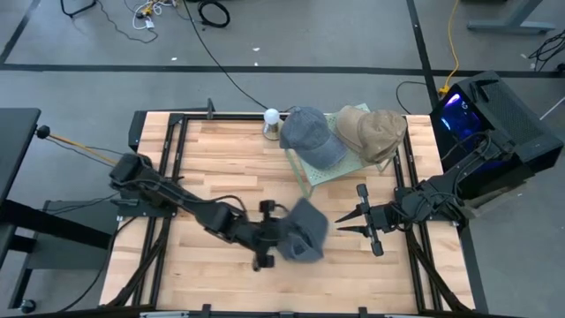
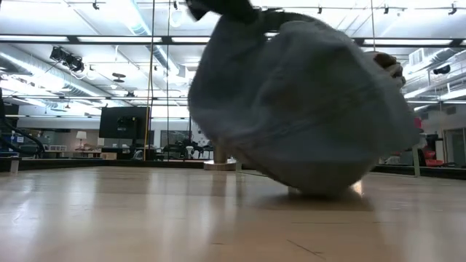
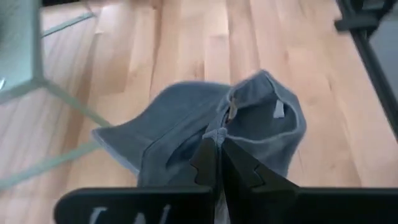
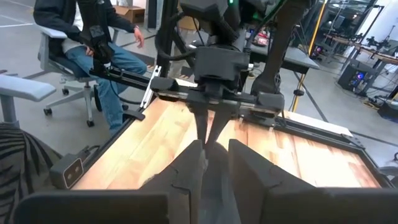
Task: Stack caps on shelf
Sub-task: Stack the black cap on the black cap on the shelf
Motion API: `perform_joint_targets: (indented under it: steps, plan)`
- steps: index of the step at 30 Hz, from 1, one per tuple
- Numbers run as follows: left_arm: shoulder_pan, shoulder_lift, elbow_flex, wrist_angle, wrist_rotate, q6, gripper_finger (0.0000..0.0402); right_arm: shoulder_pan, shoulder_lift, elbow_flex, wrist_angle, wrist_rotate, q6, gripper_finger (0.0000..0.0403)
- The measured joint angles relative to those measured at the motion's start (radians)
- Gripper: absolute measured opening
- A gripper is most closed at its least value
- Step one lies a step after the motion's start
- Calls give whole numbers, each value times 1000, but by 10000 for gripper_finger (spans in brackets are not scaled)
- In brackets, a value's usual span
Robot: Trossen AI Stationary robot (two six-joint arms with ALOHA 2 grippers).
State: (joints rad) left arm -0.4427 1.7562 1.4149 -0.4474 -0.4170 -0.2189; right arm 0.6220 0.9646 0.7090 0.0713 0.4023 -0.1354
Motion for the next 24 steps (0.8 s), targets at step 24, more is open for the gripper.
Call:
perform_joint_targets:
  steps: [24]
  plan:
    - [-112, -607, -643, 406, -322, -395, 17, -3, 201, 0, 446, 101, -200, 82]
